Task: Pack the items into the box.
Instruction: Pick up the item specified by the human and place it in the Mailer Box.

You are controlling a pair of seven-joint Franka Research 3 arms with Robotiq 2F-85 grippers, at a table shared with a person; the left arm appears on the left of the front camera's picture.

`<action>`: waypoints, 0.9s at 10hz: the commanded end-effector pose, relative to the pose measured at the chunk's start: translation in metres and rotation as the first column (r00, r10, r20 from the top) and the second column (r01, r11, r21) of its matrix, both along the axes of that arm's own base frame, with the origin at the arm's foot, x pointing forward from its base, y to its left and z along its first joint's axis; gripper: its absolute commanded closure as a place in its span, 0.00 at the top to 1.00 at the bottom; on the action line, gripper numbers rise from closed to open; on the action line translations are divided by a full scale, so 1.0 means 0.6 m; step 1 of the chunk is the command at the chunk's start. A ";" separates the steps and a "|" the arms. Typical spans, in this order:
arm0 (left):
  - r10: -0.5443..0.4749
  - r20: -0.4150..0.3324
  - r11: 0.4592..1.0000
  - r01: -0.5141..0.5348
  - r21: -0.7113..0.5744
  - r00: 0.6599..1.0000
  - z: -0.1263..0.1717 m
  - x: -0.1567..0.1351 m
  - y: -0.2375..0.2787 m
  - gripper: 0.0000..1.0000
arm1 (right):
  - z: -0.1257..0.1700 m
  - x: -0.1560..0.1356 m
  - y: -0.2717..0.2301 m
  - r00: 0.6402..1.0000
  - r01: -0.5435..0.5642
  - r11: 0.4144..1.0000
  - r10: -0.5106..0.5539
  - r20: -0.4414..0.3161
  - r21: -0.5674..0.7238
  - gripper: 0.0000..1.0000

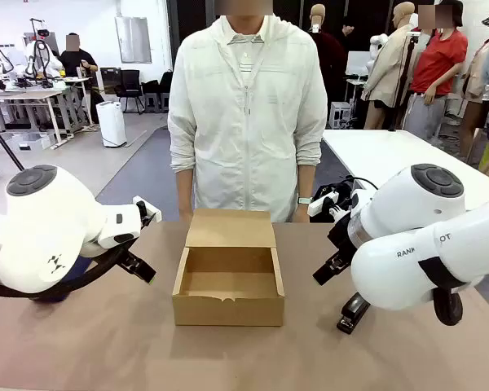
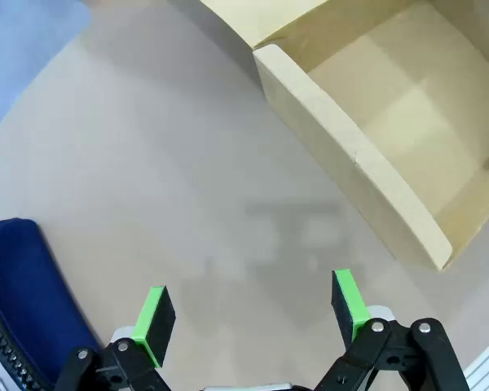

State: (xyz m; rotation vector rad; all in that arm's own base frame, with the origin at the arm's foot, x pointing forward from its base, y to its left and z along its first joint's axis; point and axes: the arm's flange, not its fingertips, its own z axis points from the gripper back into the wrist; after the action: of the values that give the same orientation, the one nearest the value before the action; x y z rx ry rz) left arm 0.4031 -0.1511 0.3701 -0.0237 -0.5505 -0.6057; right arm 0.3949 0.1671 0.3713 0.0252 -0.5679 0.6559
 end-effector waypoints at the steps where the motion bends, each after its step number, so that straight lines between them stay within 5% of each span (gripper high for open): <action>1: 0.000 0.001 1.000 0.000 0.000 1.000 0.001 0.000 0.000 1.00 | 0.000 0.000 0.000 1.000 0.000 1.000 0.000 0.000 0.000 1.00; 9: 0.000 0.001 1.000 0.000 0.000 1.000 0.001 0.000 0.000 1.00 | 0.000 0.000 0.000 1.000 0.000 1.000 0.000 0.000 0.000 1.00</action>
State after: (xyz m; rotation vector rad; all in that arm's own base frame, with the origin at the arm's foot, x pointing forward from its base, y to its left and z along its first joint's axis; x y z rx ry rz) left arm 0.4030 -0.1512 0.3701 -0.0239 -0.5505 -0.6055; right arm 0.3949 0.1671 0.3713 0.0248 -0.5680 0.6564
